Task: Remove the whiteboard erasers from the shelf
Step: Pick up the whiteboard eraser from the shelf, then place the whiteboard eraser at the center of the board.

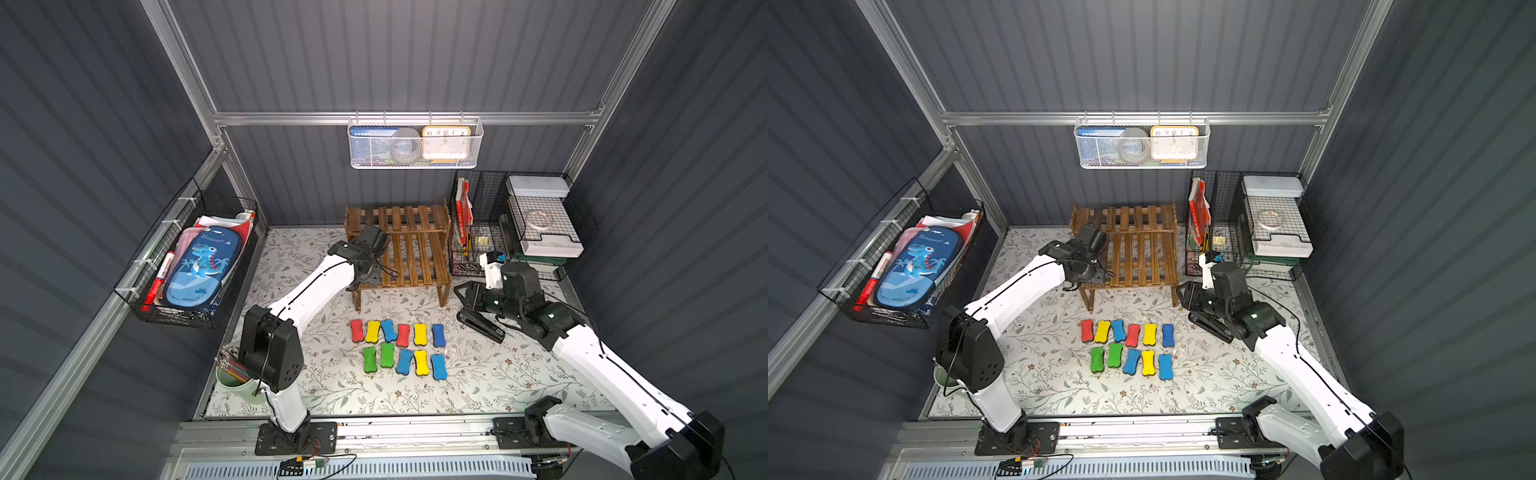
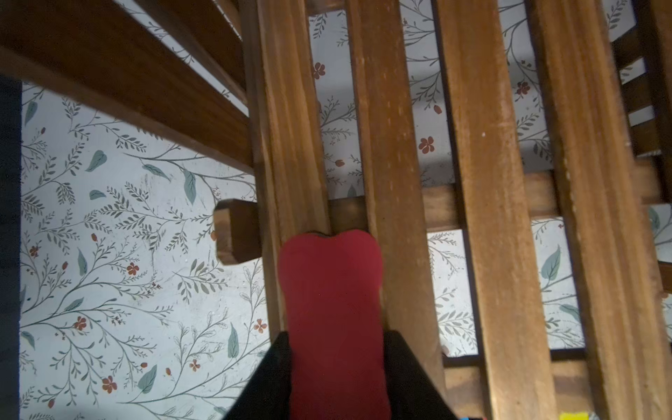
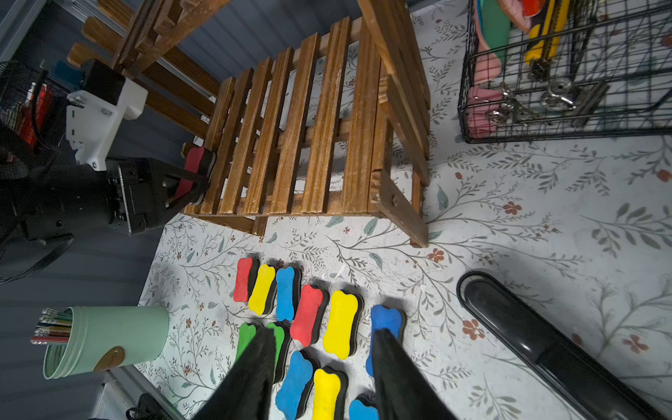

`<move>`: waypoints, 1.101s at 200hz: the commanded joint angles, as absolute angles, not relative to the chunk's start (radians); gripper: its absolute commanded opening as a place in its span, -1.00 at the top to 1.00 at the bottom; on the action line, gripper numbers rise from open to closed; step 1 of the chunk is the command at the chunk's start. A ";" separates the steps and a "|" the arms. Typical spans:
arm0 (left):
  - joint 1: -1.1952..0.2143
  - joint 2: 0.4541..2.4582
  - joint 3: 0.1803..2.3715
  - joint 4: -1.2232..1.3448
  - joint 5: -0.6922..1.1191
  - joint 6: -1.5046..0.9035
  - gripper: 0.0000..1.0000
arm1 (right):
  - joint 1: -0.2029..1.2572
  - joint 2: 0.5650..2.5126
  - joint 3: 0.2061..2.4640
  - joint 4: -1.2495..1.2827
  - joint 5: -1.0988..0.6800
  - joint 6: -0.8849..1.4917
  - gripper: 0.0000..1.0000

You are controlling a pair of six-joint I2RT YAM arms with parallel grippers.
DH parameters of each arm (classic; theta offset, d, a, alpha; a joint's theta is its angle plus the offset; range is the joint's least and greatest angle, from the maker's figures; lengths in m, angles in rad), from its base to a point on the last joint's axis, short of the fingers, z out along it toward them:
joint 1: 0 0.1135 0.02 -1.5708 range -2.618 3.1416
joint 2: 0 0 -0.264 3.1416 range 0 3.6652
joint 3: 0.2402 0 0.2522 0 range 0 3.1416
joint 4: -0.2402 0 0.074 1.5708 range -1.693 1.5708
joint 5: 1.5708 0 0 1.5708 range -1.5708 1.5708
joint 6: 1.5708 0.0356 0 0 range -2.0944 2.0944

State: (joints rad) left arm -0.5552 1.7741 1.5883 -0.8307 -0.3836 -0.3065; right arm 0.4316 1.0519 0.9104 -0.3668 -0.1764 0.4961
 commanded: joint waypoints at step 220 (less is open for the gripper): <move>-0.775 1.136 0.684 -0.673 -0.248 -0.732 0.24 | 0.422 1.074 0.916 -0.348 -0.184 0.496 0.04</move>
State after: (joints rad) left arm -0.7719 1.1305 0.7277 -0.7769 -0.3077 -0.6834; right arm 0.4259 1.0698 0.9104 -0.3588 -0.1799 0.4965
